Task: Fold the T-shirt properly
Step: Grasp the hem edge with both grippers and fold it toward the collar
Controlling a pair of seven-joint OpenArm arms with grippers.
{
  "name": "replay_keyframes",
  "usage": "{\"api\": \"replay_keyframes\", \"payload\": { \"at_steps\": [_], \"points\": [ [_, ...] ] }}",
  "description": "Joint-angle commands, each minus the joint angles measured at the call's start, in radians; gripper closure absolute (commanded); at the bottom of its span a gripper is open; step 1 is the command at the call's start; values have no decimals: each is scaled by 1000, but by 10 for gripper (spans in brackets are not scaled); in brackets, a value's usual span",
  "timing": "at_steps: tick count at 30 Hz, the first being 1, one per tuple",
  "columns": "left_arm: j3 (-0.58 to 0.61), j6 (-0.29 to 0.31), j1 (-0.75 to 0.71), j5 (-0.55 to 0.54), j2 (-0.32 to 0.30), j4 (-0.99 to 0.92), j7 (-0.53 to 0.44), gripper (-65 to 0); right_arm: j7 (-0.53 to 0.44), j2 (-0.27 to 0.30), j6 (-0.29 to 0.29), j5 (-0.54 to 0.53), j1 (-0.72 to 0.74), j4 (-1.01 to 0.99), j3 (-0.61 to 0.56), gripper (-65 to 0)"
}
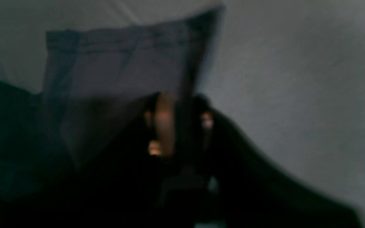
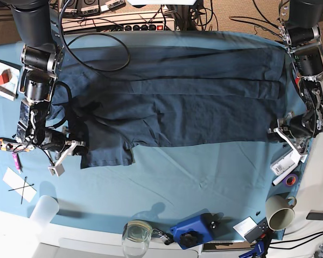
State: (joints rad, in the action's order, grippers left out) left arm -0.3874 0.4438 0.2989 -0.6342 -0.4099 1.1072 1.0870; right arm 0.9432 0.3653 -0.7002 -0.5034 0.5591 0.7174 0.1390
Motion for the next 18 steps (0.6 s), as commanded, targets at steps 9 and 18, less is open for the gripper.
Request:
{"api": "replay_keyframes", "payload": {
  "at_steps": [9,18],
  "points": [
    [5,-21,4,-91,-15,11,95,0,25,18,2,13,18,78,0,0],
    [5,-42,3,-244,-90,56,143,0,74,31,2,-96,17,264,0,0]
  ]
}}
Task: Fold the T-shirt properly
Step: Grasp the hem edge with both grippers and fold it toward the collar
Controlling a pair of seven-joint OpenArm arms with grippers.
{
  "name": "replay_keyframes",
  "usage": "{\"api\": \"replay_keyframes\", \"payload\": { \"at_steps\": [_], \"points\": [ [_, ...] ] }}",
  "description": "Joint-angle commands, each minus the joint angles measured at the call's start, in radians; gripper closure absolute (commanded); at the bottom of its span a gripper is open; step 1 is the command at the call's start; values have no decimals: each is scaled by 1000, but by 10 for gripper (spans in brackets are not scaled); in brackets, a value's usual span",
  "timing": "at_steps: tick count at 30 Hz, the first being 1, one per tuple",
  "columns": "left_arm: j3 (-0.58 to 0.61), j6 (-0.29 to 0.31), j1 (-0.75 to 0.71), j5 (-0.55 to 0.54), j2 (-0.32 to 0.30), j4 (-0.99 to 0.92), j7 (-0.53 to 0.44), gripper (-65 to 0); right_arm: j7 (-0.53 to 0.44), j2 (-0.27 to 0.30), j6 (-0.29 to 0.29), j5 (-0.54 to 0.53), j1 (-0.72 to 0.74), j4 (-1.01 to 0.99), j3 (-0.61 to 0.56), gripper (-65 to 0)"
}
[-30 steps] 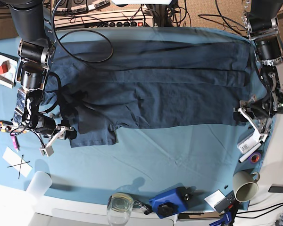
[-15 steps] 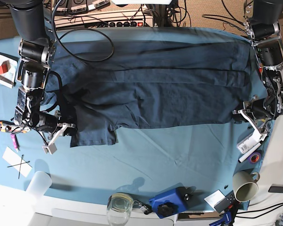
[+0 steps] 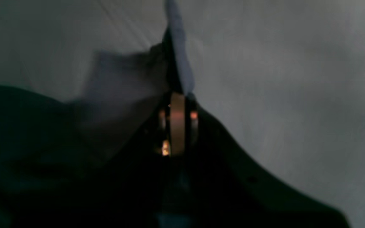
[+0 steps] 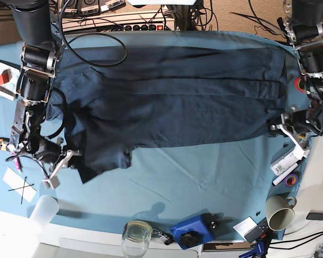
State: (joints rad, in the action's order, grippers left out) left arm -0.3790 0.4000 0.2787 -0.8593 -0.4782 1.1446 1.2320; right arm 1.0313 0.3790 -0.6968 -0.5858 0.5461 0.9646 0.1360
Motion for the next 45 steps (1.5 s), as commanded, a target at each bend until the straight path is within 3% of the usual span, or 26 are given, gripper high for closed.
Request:
{"api": "replay_keyframes", "payload": {
  "at_steps": [1,8,17,23,28,34,40,45],
  "points": [
    [-4,2,24,-33,-30,26,10,0,0,18,-1,-25,30,29,3,0],
    [-4,21,23,-147,-43,95,127,0,97,20,-1,-125,7,105,14,0],
    [-6,20,-61,-132,-43,260,140,0,201,20,-1,-227,-195,426,185,0],
    [-97,9,-160,-85,-43,370,130,0,201,20,-1,-245,-299,515,263,0],
    [-204,23,-233,-148,-43,414,131,0,235,17,-1,-311,-367,563,298,0],
    [-295,47,-304,-226,-43,415,160,0,245,17,-1,-319,-465,664,298,0],
    [-306,47,-358,-257,-43,415,164,0,245,14,-1,-319,-571,770,318,0],
    [-306,47,-388,-257,-43,445,164,0,245,-3,-1,-330,-655,840,414,0]
  ]
}}
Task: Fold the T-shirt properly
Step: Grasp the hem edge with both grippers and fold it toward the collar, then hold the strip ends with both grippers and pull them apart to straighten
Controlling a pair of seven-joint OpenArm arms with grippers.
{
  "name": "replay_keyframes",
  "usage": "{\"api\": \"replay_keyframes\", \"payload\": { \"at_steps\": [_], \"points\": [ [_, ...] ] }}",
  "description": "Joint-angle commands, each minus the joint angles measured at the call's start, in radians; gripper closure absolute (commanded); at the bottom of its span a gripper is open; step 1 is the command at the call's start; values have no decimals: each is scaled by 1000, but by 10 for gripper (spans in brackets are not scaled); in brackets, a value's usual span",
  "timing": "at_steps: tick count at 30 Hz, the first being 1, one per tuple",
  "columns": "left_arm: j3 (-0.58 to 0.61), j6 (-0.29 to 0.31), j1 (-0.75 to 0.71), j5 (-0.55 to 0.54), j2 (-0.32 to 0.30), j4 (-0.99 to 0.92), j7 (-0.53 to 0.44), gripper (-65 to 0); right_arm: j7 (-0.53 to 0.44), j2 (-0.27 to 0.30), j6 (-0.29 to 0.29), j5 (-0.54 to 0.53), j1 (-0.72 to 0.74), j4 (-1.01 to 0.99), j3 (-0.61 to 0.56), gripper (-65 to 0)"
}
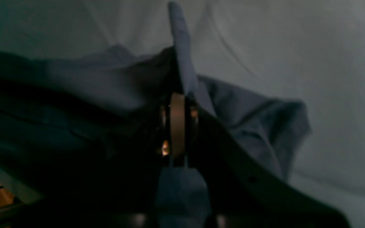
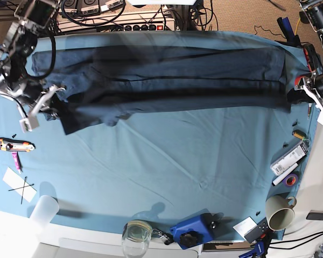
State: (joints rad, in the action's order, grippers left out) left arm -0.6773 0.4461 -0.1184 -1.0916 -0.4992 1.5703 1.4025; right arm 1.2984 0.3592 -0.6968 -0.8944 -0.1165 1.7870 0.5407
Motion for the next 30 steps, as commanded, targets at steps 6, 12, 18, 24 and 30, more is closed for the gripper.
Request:
{"api": "replay_keyframes", "payload": {
  "at_steps": [6,12,18,24,30],
  "points": [
    [-8,1,-64,-24,-22,103,-6,0,-3,15,-1,-37,-90,53,57,0],
    [-8,27,-98,-23,-19,133,-10,0,-7,15,-1,-36,-135,53,57,0],
    [-8,27,-73,-24,-16,133,-42,-130,-12,15,-1,-36,-135,53,57,0],
    [-6,27,11,-8,-4,133,-80,-288,-12,15,-1,-29,-135,53,56,0],
    [55,53,41,41,-3,130,-90,-288,-12,15,-1,-29,-135,53,56,0]
  ]
}}
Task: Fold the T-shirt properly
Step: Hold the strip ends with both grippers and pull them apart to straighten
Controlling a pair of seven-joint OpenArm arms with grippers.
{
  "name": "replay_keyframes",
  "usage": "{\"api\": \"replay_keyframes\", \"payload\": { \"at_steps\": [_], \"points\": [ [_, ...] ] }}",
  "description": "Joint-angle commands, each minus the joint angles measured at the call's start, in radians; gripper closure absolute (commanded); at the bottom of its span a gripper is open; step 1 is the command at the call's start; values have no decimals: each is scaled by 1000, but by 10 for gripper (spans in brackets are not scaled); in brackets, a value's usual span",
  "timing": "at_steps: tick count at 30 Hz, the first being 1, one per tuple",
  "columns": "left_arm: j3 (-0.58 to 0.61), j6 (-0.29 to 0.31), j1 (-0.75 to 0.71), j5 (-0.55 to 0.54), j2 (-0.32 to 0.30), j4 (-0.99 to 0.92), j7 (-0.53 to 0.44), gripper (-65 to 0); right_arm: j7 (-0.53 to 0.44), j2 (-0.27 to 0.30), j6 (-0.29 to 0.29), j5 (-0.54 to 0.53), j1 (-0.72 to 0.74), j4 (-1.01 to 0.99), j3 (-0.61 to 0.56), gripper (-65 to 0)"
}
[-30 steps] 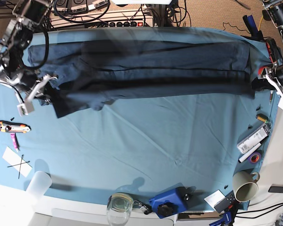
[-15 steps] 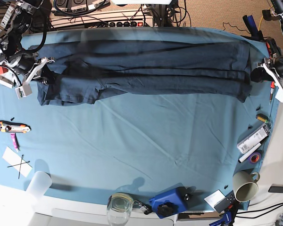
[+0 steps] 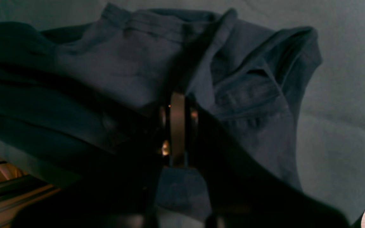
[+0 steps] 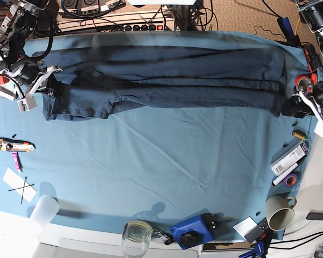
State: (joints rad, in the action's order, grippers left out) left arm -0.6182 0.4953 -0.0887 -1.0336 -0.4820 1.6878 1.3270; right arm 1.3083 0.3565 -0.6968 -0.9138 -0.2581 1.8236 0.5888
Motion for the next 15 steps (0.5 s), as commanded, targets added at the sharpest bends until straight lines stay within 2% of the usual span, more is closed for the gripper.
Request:
{"api": "replay_keyframes", "payload": {
  "at_steps": [1,4,7,9,15],
  "points": [
    [19,4,11,-17,-20,12,-8,-288,-22,18,-1,-10,6,16,8,0],
    [106,4,11,-1,-20,12,-6,-288,-21,18,-1,-9,6,16,8,0],
    [178,-6,12,138,-20,12,-72,-288,-20,18,-1,-9,6,16,8,0],
    [195,-55,12,224,-20,12,-96,-288,-16,18,-1,-9,6,16,8,0],
    [196,-69,12,262,-19,10,-125,-288,-18,18,-1,-10,6,16,8,0]
  ]
}}
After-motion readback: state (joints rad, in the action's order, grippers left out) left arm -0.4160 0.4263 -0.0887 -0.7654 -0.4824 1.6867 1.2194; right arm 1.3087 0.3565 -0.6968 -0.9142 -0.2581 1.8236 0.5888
